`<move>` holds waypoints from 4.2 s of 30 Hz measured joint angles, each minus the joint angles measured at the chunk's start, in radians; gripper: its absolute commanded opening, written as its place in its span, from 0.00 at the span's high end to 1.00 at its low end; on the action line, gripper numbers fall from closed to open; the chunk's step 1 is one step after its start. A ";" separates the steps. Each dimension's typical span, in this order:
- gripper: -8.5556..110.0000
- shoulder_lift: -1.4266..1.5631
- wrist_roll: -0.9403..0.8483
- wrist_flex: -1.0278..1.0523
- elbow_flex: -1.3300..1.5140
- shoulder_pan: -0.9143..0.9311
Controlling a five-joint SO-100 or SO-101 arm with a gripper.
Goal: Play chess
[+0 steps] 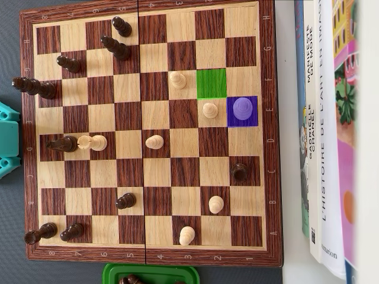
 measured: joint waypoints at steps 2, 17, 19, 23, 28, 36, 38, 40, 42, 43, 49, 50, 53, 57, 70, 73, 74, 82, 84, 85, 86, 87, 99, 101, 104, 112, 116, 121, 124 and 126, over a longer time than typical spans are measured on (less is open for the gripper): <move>0.82 0.000 0.000 0.000 -0.002 0.000; 0.82 -0.322 0.000 0.189 -0.282 0.000; 0.82 -0.347 0.000 0.253 -0.307 -0.002; 0.82 -0.388 0.000 0.396 -0.362 -0.002; 0.82 -0.437 0.000 0.575 -0.433 -0.006; 0.82 -0.522 0.000 0.857 -0.545 -0.011; 0.82 -0.538 0.000 0.943 -0.575 -0.011; 0.82 -0.558 0.000 1.039 -0.615 -0.011; 0.82 -0.580 0.000 1.138 -0.653 -0.012; 0.82 -0.592 0.000 1.183 -0.670 -0.012; 0.82 -0.635 0.000 1.404 -0.739 -0.012; 0.82 -0.641 0.000 1.453 -0.750 -0.012; 0.82 -0.669 0.000 1.591 -0.785 -0.012; 0.82 -0.719 0.000 1.786 -0.859 -0.028; 0.82 -0.836 0.000 2.276 -0.986 -0.064; 0.82 -0.867 0.000 2.375 -1.009 -0.075; 0.82 -0.884 0.000 2.408 -1.020 -0.080; 0.81 -1.032 0.000 2.576 -1.118 -0.115; 0.81 -1.077 0.000 2.608 -1.157 -0.115; 0.81 -1.103 0.000 2.623 -1.178 -0.115; 0.81 -1.129 0.000 2.643 -1.200 -0.115; 0.81 -1.160 0.003 2.661 -1.226 -0.115; 0.78 -1.497 0.018 2.859 -1.539 -0.115; 0.78 -1.545 0.018 2.861 -1.583 -0.115; 0.78 -1.614 0.018 2.861 -1.641 -0.115; 0.78 -1.775 0.049 2.861 -1.767 -0.112; 0.78 -1.841 0.077 2.861 -1.813 -0.112; 0.78 -1.914 0.101 2.861 -1.876 -0.112; 0.78 -1.951 0.109 2.861 -1.902 -0.112; 0.78 -1.976 0.109 2.861 -1.916 -0.112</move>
